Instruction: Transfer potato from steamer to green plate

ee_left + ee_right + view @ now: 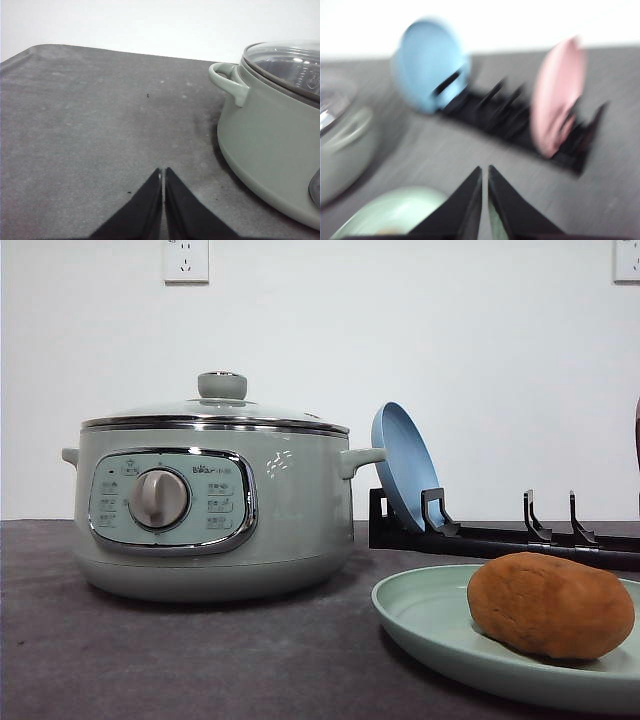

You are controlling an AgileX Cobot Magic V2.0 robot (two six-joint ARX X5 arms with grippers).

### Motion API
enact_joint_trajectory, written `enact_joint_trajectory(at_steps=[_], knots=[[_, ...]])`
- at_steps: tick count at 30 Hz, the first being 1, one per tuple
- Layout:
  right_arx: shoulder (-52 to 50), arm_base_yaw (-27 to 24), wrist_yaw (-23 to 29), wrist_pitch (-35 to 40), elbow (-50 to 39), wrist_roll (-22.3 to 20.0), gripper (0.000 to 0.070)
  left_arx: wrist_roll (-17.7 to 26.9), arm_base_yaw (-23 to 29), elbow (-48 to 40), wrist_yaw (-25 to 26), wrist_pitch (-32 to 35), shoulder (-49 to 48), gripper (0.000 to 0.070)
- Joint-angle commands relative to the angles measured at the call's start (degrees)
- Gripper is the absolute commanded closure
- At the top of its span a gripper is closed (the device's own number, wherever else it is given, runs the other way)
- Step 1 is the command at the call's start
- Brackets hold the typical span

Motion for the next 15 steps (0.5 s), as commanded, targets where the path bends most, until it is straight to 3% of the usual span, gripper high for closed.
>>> enact_joint_trajectory(at_steps=[1, 6, 15], knots=[[-2.40, -1.68, 0.01, 4.77, -4.69, -3.58, 0.0691, 0.04, -0.04, -1.18, -0.07, 0.59, -0.07, 0.0700], [-8.40, -4.82, -0.02, 11.49, -15.30, -6.10, 0.0691, 0.06, -0.04, -1.18, -0.06, 0.59, -0.07, 0.0700], [-12.80, -4.94, -0.03, 18.82, -26.67, -6.51, 0.0691, 0.04, -0.04, -1.18, -0.05, 0.59, -0.07, 0.0700]])
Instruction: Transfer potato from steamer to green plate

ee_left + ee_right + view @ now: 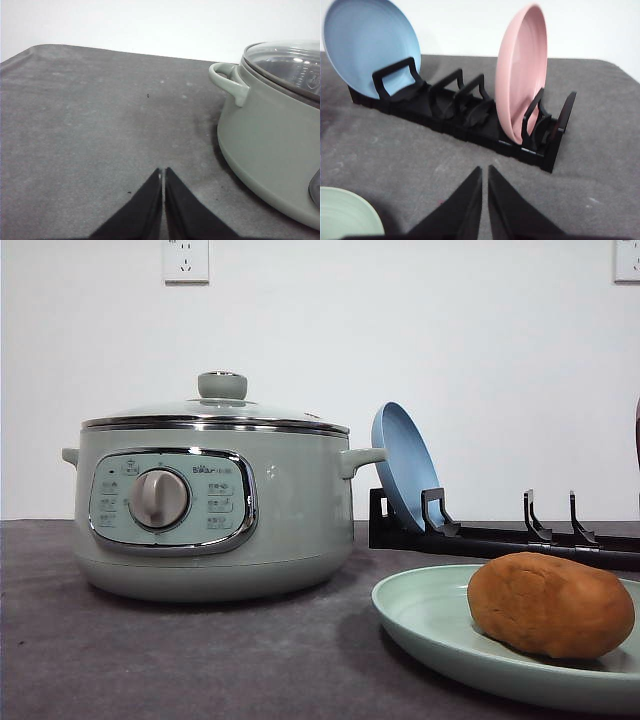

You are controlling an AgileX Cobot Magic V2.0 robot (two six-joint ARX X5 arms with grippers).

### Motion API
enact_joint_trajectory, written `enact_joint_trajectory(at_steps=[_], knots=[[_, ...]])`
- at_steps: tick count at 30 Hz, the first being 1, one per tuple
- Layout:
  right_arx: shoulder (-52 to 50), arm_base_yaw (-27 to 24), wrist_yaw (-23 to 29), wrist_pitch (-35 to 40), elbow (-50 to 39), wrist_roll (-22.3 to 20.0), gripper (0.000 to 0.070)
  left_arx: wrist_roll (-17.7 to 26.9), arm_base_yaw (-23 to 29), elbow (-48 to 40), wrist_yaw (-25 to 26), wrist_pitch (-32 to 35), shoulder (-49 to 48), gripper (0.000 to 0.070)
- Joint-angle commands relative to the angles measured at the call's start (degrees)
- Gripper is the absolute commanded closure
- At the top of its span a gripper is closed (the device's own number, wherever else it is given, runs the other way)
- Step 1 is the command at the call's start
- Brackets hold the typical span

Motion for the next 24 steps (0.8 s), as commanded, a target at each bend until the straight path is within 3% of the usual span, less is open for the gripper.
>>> enact_joint_trajectory(at_steps=[1, 10, 24], knots=[[-0.59, -0.09, 0.00, 1.38, -0.98, -0.54, 0.0691, 0.04, -0.04, -1.18, -0.04, 0.59, -0.07, 0.0700], [-2.48, -0.09, -0.24, 2.31, -7.05, -0.56, 0.0691, 0.05, -0.04, -1.18, -0.06, 0.58, -0.07, 0.0700], [-2.48, -0.02, -0.82, 6.35, -8.44, -0.82, 0.0691, 0.04, -0.04, -1.18, -0.07, 0.62, -0.07, 0.0700]])
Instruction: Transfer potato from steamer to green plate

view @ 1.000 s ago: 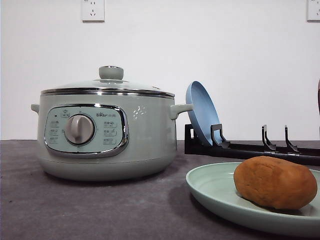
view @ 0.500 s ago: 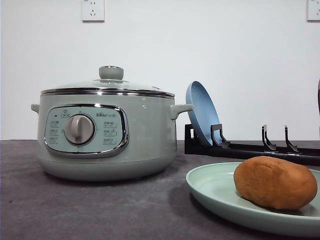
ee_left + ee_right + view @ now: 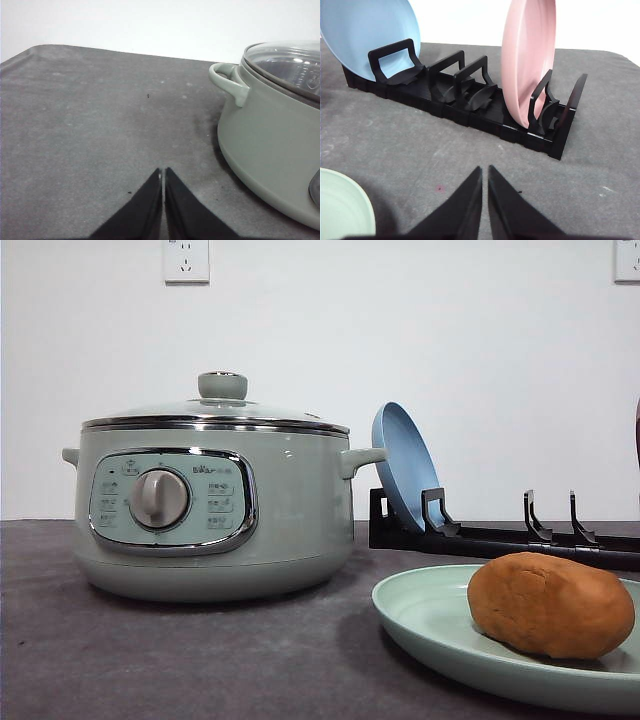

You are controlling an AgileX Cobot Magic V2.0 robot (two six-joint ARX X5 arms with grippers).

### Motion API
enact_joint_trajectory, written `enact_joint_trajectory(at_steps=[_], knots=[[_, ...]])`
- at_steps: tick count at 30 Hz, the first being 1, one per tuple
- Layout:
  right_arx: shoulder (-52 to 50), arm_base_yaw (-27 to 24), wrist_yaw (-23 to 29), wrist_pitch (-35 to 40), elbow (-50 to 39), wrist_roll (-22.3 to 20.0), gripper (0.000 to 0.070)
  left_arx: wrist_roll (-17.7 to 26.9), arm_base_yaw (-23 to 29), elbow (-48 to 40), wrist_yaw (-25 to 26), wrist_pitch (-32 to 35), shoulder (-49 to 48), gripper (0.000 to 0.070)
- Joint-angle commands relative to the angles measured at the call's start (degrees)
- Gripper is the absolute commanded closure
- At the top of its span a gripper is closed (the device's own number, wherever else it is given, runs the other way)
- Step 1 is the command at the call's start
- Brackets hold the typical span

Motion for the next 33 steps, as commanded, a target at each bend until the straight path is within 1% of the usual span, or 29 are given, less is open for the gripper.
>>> enact_joint_trajectory(at_steps=[1, 7, 33], knots=[[-0.15, -0.02, -0.63, 0.89, -0.57, -0.26, 0.0691, 0.04, -0.04, -1.18, -0.03, 0.61, -0.07, 0.0700], [-0.15, -0.02, -1.45, 1.40, -0.57, -0.23, 0.0691, 0.04, -0.04, -1.18, -0.03, 0.62, -0.07, 0.0700], [-0.15, -0.02, -1.01, 1.37, -0.55, -0.24, 0.0691, 0.04, -0.04, -1.18, -0.03, 0.61, -0.07, 0.0700]])
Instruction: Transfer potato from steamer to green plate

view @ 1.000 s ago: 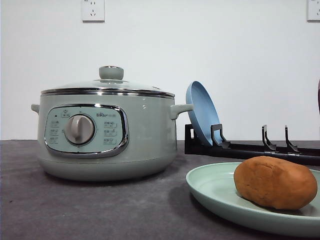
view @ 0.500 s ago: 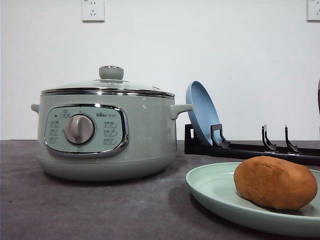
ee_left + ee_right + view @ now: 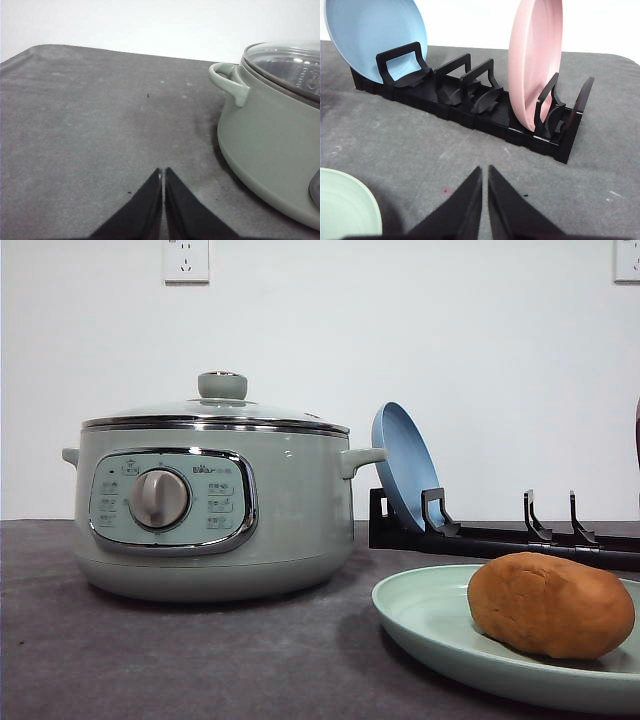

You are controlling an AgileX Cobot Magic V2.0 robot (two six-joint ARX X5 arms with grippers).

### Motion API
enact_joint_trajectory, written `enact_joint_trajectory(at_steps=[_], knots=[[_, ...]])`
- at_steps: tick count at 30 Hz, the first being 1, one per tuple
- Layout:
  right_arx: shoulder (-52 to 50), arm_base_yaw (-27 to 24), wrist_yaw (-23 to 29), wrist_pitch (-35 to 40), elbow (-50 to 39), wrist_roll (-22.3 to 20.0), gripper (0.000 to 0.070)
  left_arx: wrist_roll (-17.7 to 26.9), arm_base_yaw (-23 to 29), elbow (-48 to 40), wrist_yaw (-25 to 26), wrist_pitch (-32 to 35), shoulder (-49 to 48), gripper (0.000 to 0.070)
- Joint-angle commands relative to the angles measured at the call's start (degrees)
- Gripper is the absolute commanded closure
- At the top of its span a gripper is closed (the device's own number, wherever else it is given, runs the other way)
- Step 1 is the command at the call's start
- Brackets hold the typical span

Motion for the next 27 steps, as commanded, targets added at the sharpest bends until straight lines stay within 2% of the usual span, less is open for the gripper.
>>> enact_joint_trajectory(at_steps=[1, 27], knots=[[-0.15, -0.02, 0.11, 0.61, -0.33, -0.24, 0.0691, 0.04, -0.04, -1.18, -0.04, 0.61, -0.07, 0.0700], [-0.15, -0.02, 0.11, 0.61, -0.33, -0.24, 0.0691, 0.04, -0.04, -1.18, -0.04, 0.61, -0.07, 0.0700]])
